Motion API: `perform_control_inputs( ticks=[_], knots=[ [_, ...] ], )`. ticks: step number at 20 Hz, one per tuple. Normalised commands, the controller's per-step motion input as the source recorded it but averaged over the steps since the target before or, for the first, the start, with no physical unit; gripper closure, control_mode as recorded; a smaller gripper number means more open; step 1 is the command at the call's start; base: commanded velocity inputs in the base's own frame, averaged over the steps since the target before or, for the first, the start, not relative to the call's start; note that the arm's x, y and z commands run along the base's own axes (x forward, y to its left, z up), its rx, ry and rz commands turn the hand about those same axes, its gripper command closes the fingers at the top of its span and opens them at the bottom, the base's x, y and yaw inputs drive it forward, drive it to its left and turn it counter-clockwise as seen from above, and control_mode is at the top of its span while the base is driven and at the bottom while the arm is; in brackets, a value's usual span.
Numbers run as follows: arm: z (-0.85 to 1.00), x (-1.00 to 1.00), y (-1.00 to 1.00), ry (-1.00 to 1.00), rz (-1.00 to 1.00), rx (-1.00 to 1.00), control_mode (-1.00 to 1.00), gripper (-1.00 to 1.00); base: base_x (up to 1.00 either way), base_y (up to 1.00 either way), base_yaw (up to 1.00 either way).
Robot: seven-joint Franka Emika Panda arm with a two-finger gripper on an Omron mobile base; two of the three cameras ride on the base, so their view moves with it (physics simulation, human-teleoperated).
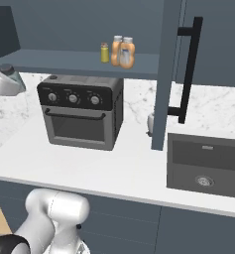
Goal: Put the shaker and condiment bottle from the counter next to their counterparts in the cabinet.
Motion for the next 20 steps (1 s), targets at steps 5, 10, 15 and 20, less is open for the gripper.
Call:
perform_control_inputs(
  ticks=[5, 10, 15, 20],
  knots=[
    [0.09, 0.26, -0.01, 0.00, 0.06, 0.00, -1.00, 1.00, 0.00, 0.00, 0.00],
    [0.00, 0.26, 0.00, 0.00, 0.00, -0.04, -1.00, 1.00, 0.00, 0.00, 0.00],
    [0.09, 0.18, 0.00, -0.03, 0.00, -0.11, -1.00, 1.00, 0.00, 0.00, 0.00],
    [-0.05, 0.13, 0.08, -0.02, 0.08, -0.10, -1.00, 1.00, 0.00, 0.00, 0.00]
  ],
)
